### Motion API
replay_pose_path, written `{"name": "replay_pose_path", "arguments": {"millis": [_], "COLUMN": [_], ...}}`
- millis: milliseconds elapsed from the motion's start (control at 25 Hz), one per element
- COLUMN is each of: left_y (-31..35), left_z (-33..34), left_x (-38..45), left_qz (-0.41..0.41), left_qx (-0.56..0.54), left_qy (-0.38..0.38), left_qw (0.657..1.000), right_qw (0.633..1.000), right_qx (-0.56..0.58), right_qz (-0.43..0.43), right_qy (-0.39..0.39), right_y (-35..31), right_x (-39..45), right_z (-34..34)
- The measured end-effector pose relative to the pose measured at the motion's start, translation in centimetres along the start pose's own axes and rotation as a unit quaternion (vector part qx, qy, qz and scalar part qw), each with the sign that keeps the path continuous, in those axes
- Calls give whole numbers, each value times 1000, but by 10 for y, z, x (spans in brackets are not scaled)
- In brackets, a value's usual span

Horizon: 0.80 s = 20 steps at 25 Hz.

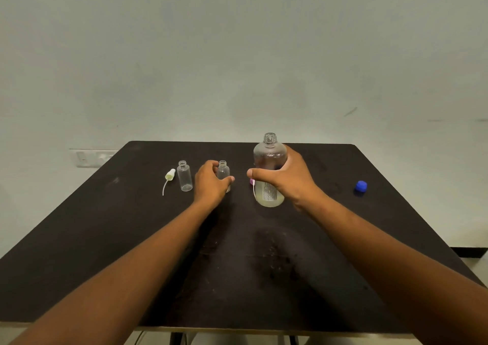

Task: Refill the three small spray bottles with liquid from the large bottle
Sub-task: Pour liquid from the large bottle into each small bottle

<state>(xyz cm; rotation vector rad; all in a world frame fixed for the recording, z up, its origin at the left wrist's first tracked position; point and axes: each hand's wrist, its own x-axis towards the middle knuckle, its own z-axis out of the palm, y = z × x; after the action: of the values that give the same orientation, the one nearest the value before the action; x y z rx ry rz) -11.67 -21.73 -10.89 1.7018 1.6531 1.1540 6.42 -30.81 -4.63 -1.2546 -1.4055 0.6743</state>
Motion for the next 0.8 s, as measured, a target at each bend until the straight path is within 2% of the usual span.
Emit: {"name": "replay_pose_path", "arguments": {"millis": [160, 480, 800], "left_y": [3, 29, 74], "left_z": [4, -10, -36], "left_x": [-5, -53, -119], "left_qz": [9, 71, 140], "left_qx": [33, -8, -54], "left_qy": [-1, -44, -104], "left_qw": [999, 996, 983], "right_qw": [1000, 999, 983], "right_qx": [-2, -40, -182], "right_qz": [-2, 5, 6], "right_qy": [3, 9, -6], "right_y": [7, -2, -46], "right_x": [1, -22, -55], "right_z": [-3, -25, -63]}}
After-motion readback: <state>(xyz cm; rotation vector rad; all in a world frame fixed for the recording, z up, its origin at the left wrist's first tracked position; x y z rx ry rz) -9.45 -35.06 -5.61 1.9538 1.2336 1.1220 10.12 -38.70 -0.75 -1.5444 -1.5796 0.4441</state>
